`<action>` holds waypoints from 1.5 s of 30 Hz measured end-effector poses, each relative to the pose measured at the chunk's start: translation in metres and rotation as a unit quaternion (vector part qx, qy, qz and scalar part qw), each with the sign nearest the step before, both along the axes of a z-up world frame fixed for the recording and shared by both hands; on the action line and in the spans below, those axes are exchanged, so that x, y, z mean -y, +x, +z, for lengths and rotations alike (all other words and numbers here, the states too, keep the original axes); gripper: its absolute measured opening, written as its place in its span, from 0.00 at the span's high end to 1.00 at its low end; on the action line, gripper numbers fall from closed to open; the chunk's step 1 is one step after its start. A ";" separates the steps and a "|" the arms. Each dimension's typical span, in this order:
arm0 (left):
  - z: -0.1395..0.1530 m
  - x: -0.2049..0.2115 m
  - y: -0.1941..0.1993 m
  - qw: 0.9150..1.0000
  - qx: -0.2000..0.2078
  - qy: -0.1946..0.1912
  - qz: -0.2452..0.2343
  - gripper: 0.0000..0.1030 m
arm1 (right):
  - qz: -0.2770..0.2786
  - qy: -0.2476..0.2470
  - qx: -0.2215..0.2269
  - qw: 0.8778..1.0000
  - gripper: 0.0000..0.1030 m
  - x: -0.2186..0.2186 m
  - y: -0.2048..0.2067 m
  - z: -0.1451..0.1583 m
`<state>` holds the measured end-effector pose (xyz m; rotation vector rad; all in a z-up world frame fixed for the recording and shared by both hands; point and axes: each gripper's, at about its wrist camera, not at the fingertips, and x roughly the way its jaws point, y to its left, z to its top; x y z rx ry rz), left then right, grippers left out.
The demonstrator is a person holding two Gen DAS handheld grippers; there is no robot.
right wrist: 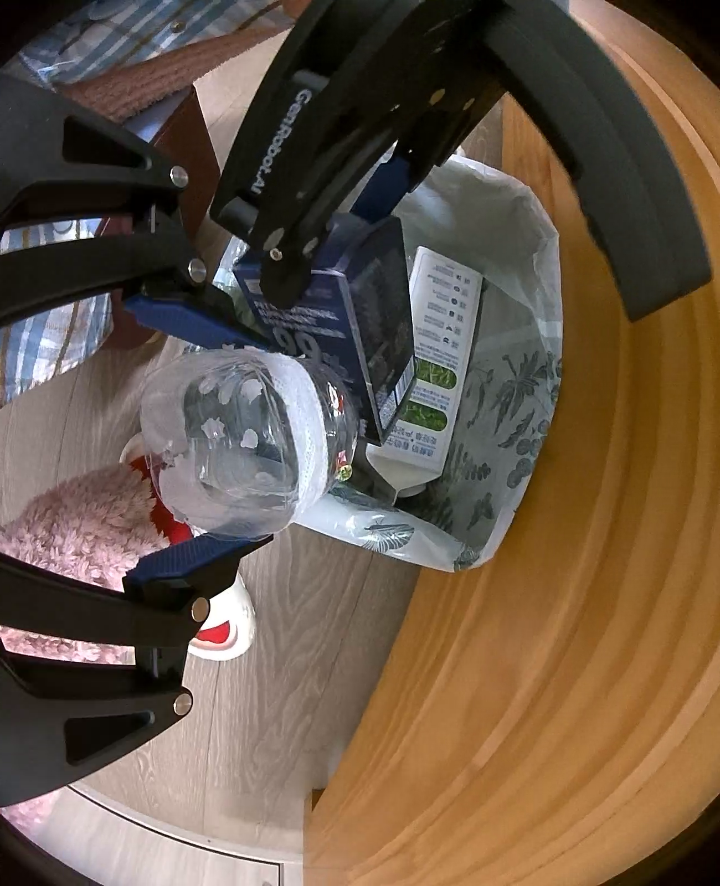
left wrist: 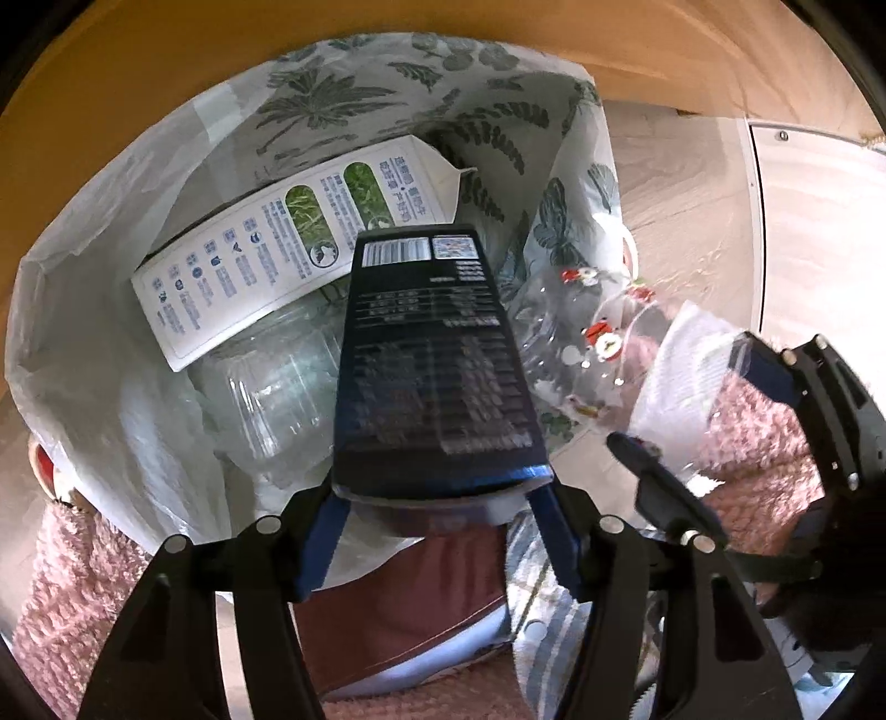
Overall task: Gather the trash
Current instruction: 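Lower the blue box into the bag with left while right lowers the bottle, then open the left tool to drop the blue box into the bag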
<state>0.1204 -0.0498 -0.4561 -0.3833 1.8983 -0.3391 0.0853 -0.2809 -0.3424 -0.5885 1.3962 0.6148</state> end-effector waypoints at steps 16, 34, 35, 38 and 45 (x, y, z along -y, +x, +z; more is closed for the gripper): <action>0.010 -0.014 -0.001 0.997 -0.032 -0.051 0.044 0.69 | -0.014 0.001 0.019 1.000 0.41 0.004 0.008 0.016; 0.030 -0.019 0.011 0.995 0.065 -0.023 0.078 0.49 | -0.027 0.013 0.013 0.999 0.44 0.006 0.017 0.011; 0.030 -0.019 0.012 0.994 0.070 -0.022 0.082 0.49 | -0.028 0.014 0.014 0.999 0.44 0.006 0.018 0.010; 0.034 -0.019 0.014 0.992 0.082 -0.017 0.094 0.46 | -0.032 0.015 0.015 0.999 0.45 0.007 0.018 0.010; 0.053 -0.010 0.017 0.984 0.133 0.004 0.119 0.35 | -0.050 0.033 0.003 0.998 0.45 0.017 0.022 0.010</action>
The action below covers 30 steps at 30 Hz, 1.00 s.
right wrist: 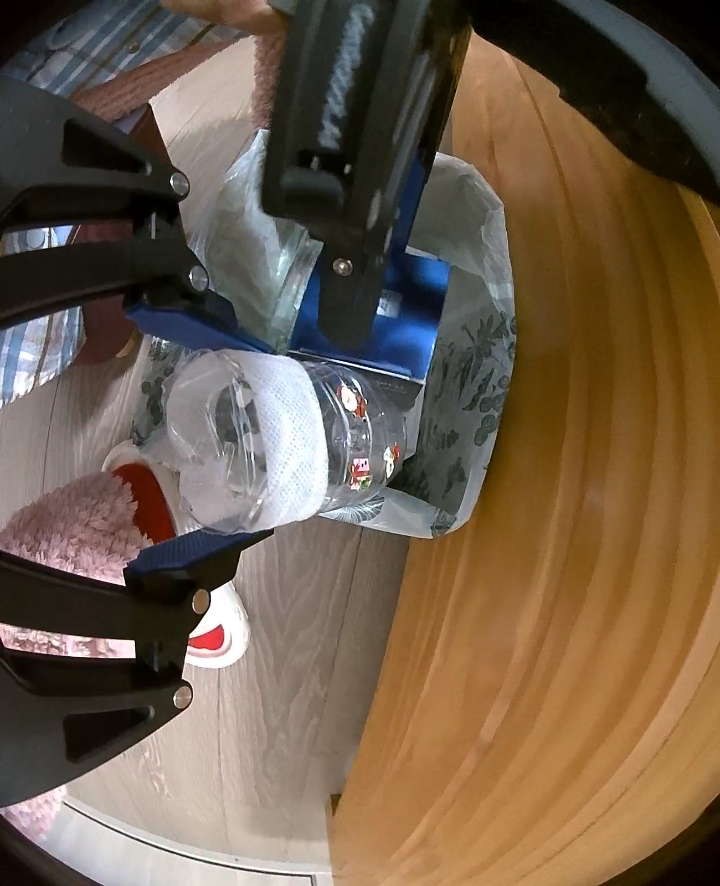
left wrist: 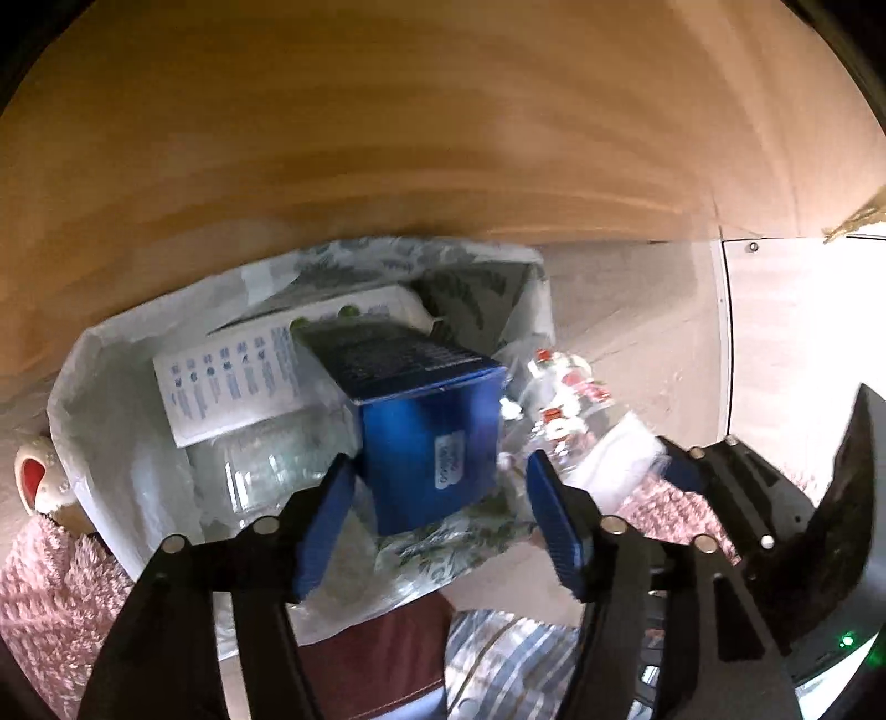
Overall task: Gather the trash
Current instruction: 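Open the left tool to drop the blue box into the bag, then lower the clear bottle deeper into the bag with the right tool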
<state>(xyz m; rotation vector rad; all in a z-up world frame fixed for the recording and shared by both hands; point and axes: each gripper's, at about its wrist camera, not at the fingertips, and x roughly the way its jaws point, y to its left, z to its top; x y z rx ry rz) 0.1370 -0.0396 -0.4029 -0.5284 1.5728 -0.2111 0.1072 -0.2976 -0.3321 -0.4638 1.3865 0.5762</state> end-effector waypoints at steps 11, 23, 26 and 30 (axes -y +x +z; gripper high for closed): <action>-0.003 0.016 0.002 0.997 0.018 0.070 0.027 0.33 | -0.014 0.007 0.002 1.000 0.46 0.003 0.005 -0.006; 0.004 0.001 -0.012 0.998 0.005 0.041 0.041 0.78 | -0.020 0.002 0.023 1.000 0.46 0.009 -0.003 0.008; 0.001 0.001 -0.018 0.998 -0.002 0.035 0.048 0.77 | -0.019 0.005 0.016 1.000 0.46 0.009 -0.003 0.004; 0.001 0.002 -0.019 0.997 -0.003 0.054 0.053 0.67 | -0.014 0.016 -0.005 1.000 0.46 0.005 -0.003 -0.001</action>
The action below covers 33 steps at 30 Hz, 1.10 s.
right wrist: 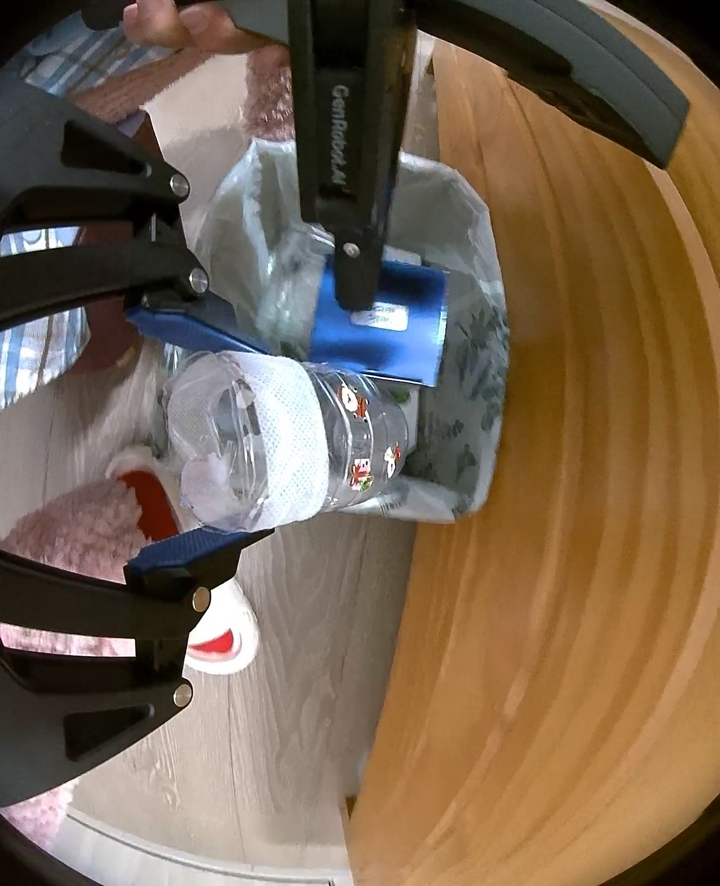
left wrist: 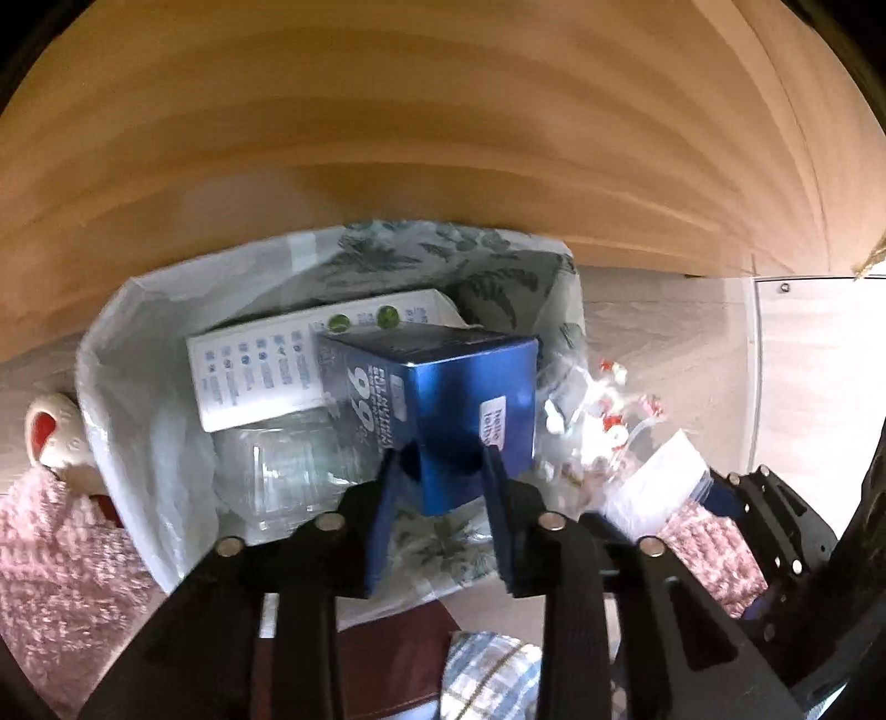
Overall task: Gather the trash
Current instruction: 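Lower the clear bottle deeper into the bag with the right tool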
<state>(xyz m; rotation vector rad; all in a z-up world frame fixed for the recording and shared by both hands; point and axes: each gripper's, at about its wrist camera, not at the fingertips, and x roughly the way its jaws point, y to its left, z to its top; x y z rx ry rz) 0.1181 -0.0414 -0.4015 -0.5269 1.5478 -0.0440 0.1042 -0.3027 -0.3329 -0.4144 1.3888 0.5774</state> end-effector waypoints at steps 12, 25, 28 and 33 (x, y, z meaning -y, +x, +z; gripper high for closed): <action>-0.009 0.014 0.008 0.994 -0.008 0.107 0.026 0.41 | 0.006 0.033 -0.045 0.998 0.46 -0.007 -0.006 -0.013; 0.003 0.018 -0.005 0.996 -0.009 0.083 -0.012 0.44 | 0.009 -0.001 0.018 1.000 0.46 0.003 -0.013 0.013; -0.004 0.031 -0.006 0.997 -0.031 0.060 -0.048 0.44 | 0.016 -0.011 0.032 0.999 0.46 0.005 -0.019 0.019; -0.028 0.041 -0.009 0.994 -0.065 0.053 -0.067 0.43 | 0.033 -0.038 0.029 0.998 0.46 0.003 -0.025 0.007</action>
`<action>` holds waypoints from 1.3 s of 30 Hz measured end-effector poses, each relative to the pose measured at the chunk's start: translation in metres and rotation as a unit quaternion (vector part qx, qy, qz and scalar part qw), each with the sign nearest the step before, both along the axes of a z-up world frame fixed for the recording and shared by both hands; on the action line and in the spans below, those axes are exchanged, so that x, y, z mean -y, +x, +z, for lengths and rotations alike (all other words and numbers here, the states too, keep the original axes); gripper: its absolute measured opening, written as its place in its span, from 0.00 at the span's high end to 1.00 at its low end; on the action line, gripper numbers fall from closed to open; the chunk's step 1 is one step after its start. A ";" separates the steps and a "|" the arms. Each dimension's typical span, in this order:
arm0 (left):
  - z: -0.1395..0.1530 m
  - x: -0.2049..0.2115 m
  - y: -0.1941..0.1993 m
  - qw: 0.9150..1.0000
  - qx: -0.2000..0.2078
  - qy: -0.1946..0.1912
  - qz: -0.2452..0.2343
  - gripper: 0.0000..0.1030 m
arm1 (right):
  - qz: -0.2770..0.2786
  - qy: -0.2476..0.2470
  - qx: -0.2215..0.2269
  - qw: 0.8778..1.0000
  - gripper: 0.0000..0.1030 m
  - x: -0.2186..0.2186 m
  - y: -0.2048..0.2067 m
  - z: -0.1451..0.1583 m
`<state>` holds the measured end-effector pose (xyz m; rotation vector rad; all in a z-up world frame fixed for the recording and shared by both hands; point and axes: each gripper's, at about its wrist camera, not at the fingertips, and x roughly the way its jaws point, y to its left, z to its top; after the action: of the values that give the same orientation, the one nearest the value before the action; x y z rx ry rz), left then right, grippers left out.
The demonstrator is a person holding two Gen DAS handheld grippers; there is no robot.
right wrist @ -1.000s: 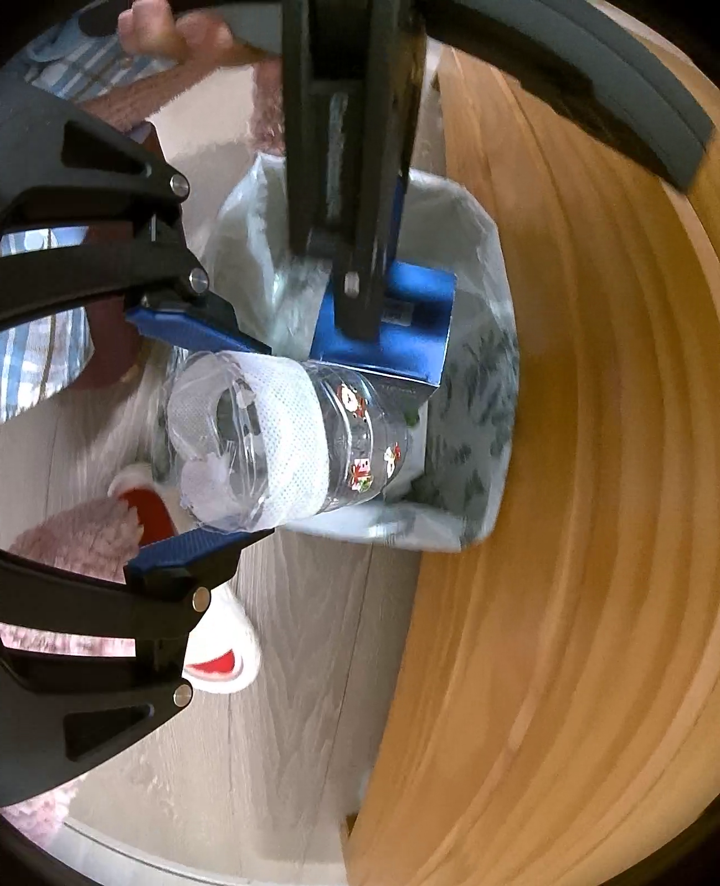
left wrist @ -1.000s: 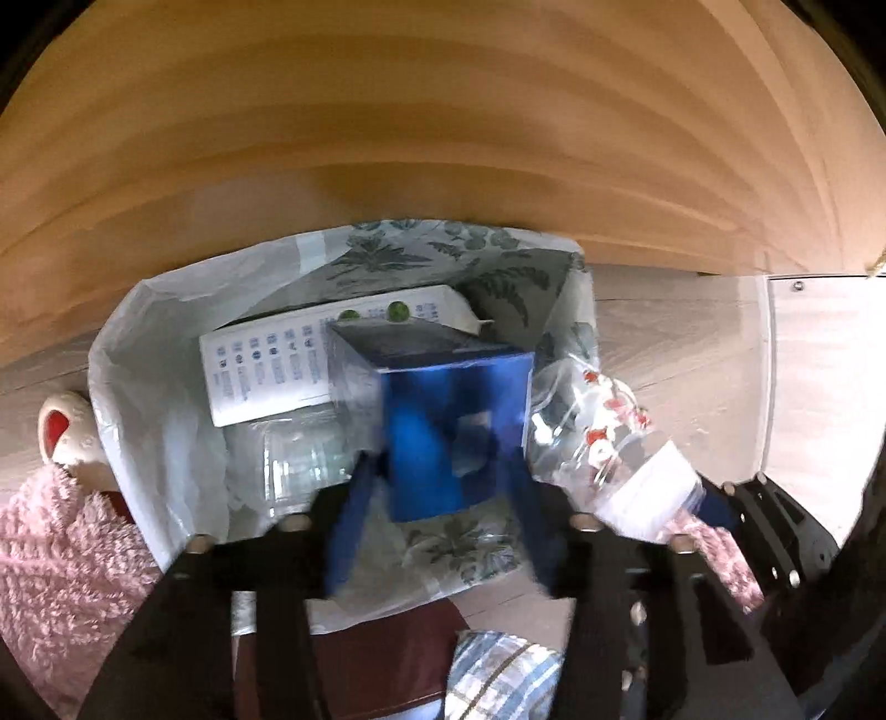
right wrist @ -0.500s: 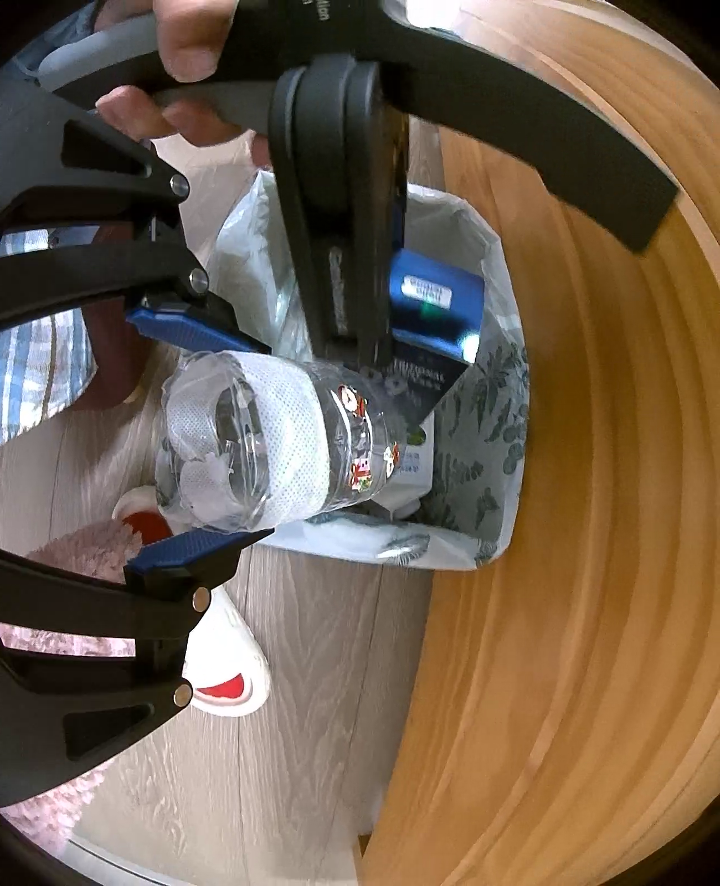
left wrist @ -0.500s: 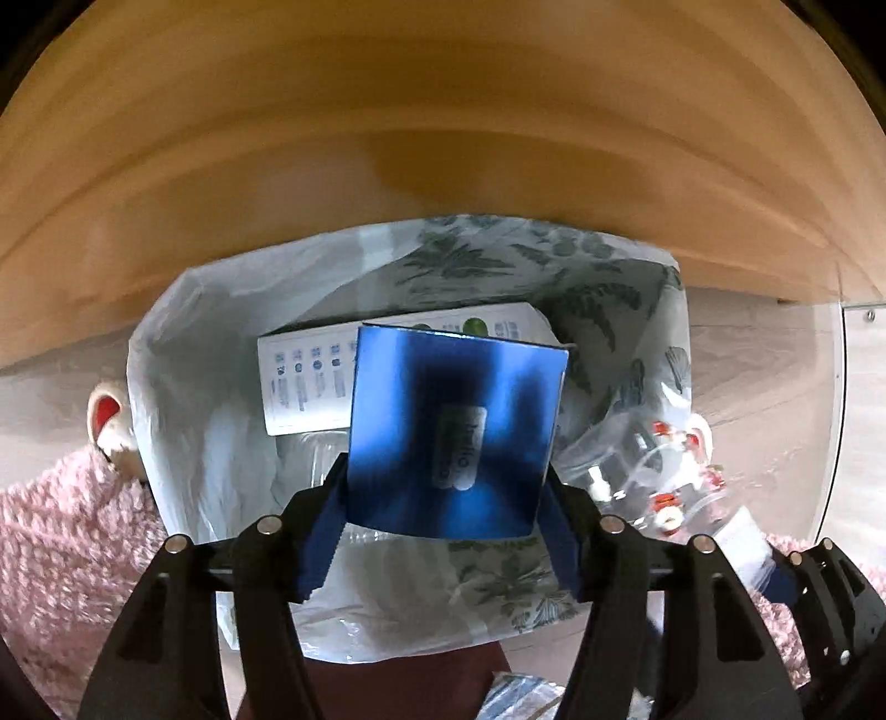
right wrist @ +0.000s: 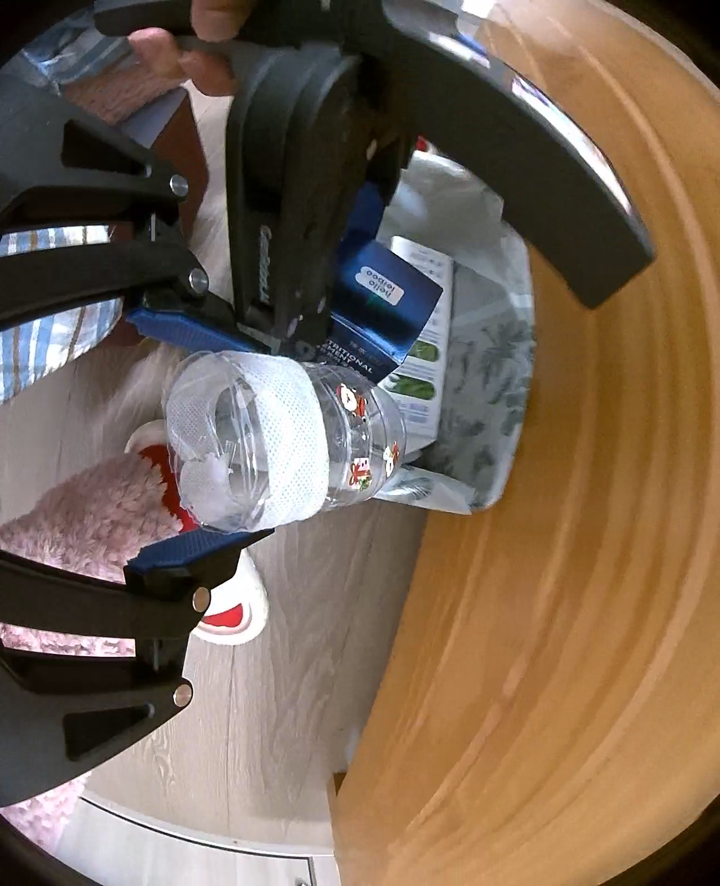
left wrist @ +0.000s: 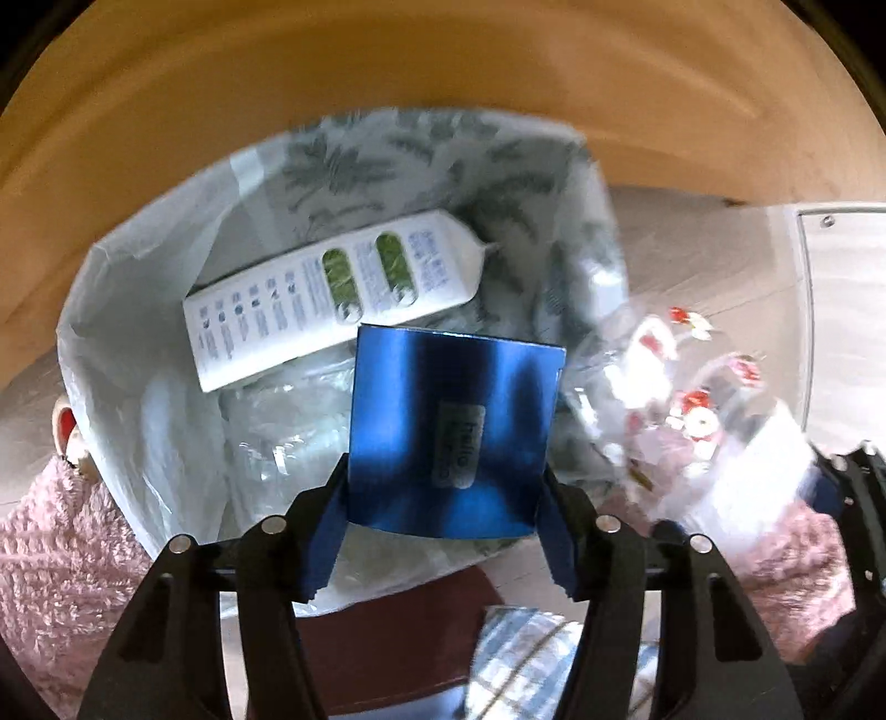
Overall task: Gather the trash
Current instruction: 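Lower the clear bottle deeper into the bag with the right tool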
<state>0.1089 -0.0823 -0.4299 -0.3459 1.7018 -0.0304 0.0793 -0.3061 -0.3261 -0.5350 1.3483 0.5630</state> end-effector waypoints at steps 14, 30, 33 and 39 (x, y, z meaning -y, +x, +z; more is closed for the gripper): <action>-0.041 -0.021 -0.009 0.998 -0.061 -0.003 0.021 0.41 | 0.054 -0.037 -0.049 0.997 0.46 -0.025 -0.005 -0.033; -0.052 -0.046 -0.017 0.990 -0.098 -0.059 0.078 0.34 | 0.029 -0.064 -0.130 0.989 0.41 -0.038 0.014 -0.071; -0.053 -0.051 -0.020 0.988 -0.107 -0.067 0.093 0.34 | 0.016 -0.060 -0.133 0.989 0.40 -0.037 0.018 -0.073; -0.043 -0.058 -0.022 0.987 -0.093 -0.071 0.108 0.34 | 0.009 -0.058 -0.115 0.992 0.40 -0.037 0.020 -0.063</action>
<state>0.0873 -0.0242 -0.4727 -0.6554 1.8426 0.0406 0.0993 -0.2692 -0.3891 -0.5899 1.6045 0.5767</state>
